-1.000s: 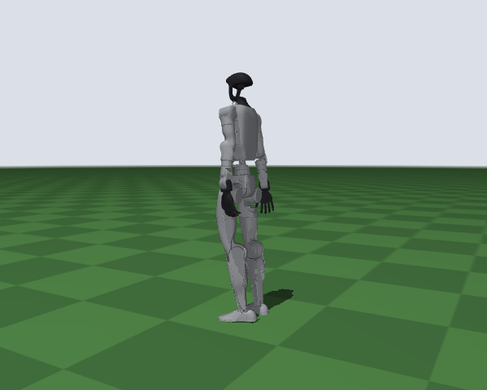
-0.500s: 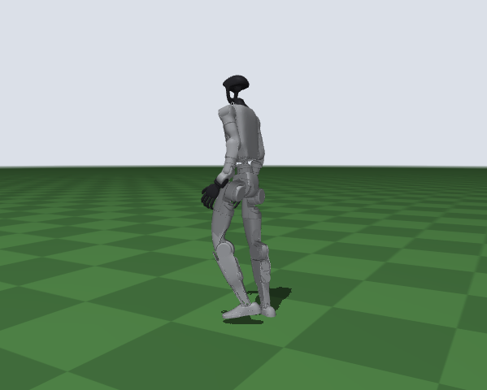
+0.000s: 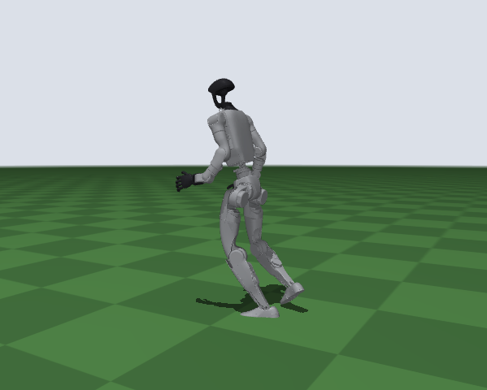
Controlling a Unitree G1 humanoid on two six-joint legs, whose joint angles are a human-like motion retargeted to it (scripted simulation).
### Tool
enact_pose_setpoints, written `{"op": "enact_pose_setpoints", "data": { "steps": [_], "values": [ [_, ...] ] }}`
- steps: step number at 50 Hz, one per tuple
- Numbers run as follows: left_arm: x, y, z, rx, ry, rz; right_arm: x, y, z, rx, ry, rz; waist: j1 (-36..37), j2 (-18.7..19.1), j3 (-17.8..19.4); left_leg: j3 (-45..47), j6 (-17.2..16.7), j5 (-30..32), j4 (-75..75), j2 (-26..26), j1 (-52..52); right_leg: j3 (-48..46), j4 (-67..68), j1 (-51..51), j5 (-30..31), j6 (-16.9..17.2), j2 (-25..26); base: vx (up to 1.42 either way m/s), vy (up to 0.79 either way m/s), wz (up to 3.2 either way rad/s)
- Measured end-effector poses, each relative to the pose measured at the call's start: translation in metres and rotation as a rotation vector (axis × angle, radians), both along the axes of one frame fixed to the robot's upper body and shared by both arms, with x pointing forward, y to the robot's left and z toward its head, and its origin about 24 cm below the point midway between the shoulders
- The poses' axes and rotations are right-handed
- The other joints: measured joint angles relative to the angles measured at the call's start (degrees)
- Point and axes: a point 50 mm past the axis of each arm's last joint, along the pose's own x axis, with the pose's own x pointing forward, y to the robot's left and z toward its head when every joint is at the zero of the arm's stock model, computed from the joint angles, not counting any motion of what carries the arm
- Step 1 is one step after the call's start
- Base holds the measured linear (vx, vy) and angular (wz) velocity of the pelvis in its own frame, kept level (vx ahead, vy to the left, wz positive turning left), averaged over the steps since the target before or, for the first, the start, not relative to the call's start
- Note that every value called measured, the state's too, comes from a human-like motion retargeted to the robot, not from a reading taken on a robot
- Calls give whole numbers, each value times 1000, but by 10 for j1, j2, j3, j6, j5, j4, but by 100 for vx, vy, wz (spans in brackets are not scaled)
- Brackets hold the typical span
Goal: Walk run
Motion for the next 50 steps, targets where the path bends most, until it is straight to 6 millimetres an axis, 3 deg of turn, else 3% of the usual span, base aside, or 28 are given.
{"op": "enact_pose_setpoints", "data": {
  "steps": [4, 7, 10, 13, 15, 17, 18, 19, 20, 23, 25, 28, 30, 32, 33, 36, 38, 40, 42, 43, 45, 48, 50],
  "values": [
    [28, -16, 36, 40, -137, -194, -33, -23, 5, 12, 42, -128, -49, 25, -22, -29, 5, 43, -66, -17, 46, -47, -4, -65, -15, -12, 4, 101, -19, 62],
    [31, -20, 56, 76, -187, -309, -47, -41, 19, -27, -39, -258, -90, 42, -35, -55, -19, 147, -127, -24, 102, -73, -136, -86, -24, -27, 33, 102, -30, 52],
    [21, -15, 61, 38, -166, -335, -40, -52, 35, -172, -265, -441, -101, 29, -38, -39, -30, 262, -138, -43, 154, -35, -296, -75, -39, -39, 64, 90, -22, -23],
    [14, -13, 56, -41, -116, -336, -17, -45, 48, -268, -575, -606, -108, 5, -21, -7, -8, 333, -43, -51, 166, 30, -354, -48, 21, -68, 67, 82, -12, -30],
    [12, -13, 50, -77, -77, -329, -1, -34, 53, -287, -726, -630, -95, 2, -17, 27, 3, 360, 50, -38, 147, 9, -312, -29, -31, -87, 53, 51, 3, -54],
    [4, -17, 31, -97, 16, -327, 12, -21, 48, -271, -725, -539, -87, -12, -28, 57, 27, 338, 173, -30, 115, 69, -295, -24, -52, -81, 57, 160, -6, 10],
    [-4, -23, 15, -104, 90, -323, 22, -9, 43, -197, -662, -455, -58, -18, -36, 69, 52, 287, 263, -13, 74, 67, -277, -8, -79, -68, 42, 182, 1, 27],
    [-11, -32, 1, -129, 139, -316, 35, 7, 42, -60, -580, -357, -37, -15, -40, 64, 57, 251, 318, 6, 26, 61, -282, 8, -89, -57, 41, 151, 7, 39],
    [-18, -44, -11, -164, 176, -311, 49, 26, 46, 107, -508, -236, -20, -8, -42, 51, 51, 221, 355, 28, -24, 53, -297, 24, -90, -47, 49, 121, 7, 34],
    [-39, -42, -23, -273, 216, -326, 67, 43, 43, 273, -225, 17, 14, 7, -48, 34, 21, 166, 291, 30, -103, 42, -400, 99, -38, -33, 90, 105, 2, -1],
    [-52, -26, -22, -242, 232, -320, 74, 40, 51, 243, -218, 122, 55, -3, -50, 54, 16, 141, 182, 23, -137, 25, -444, 148, 25, -4, 86, 96, -4, -34],
    [-52, -9, -6, -112, 184, -348, 81, 12, 69, 73, -405, -20, 111, -7, -30, 33, -12, 132, -26, -1, -135, -5, -466, 210, 161, 30, 91, 129, -5, -11],
    [-38, -12, 5, -51, 125, -377, 79, 3, 75, -46, -539, -167, 120, 4, -8, -1, -12, 166, -115, -12, -113, -10, -429, 233, 241, 30, 105, 112, -10, 22],
    [-18, -19, 16, -14, 64, -406, 74, 0, 75, -137, -626, -249, 116, 8, 6, -15, 45, 161, -96, -10, -104, -12, -310, 209, 277, 27, 95, 83, -18, 19],
    [-8, -21, 21, 4, 37, -416, 70, 1, 72, -170, -641, -252, 110, 6, 8, -8, 58, 95, -38, -8, -105, -11, -226, 180, 266, 26, 83, 106, -19, 20],
    [7, -29, 28, 19, -5, -453, 33, 7, 42, -195, -479, -146, 75, 20, -9, -32, 45, 28, 17, 2, -74, 13, -39, 90, 201, 27, 88, 155, -21, 35],
    [21, -37, 36, 5, -56, -483, 7, 21, 29, -40, -294, 19, 24, 21, -30, -33, 38, -1, 20, -7, -50, 24, 39, 2, 149, 25, 63, 136, -23, 41],
    [33, -40, 51, 27, -113, -535, -10, 16, 24, 92, -124, 96, -24, 22, -49, -30, 40, -1, -20, -29, -16, 0, 53, -74, 89, -10, 19, 145, -28, 33],
    [36, -45, 63, 72, -149, -598, -16, -2, 28, 87, -119, 52, -49, 29, -52, -35, 34, 31, -70, -43, 34, -32, -10, -107, 60, -42, 8, 117, -21, 31],
    [38, -46, 70, 96, -169, -625, -17, -19, 38, 41, -180, 5, -68, 34, -53, -46, 21, 77, -105, -51, 69, -46, -72, -126, 47, -55, 12, 126, -23, 58],
    [35, -49, 76, 86, -189, -639, -16, -50, 62, -93, -360, -109, -95, 36, -54, -58, -10, 185, -156, -63, 127, -42, -209, -145, 20, -67, 34, 149, -30, 53],
    [25, -50, 78, 17, -201, -608, -6, -62, 94, -224, -756, -349, -115, 29, -37, -19, -30, 341, -171, -70, 196, 16, -365, -133, 7, -68, 68, 112, -23, -6],
    [20, -41, 77, 15, -196, -561, 12, -48, 114, -191, -1089, -476, -129, 1, -19, 18, -15, 420, -92, -79, 210, 31, -397, -111, 157, -124, 44, 131, -29, -44]
  ]
}}
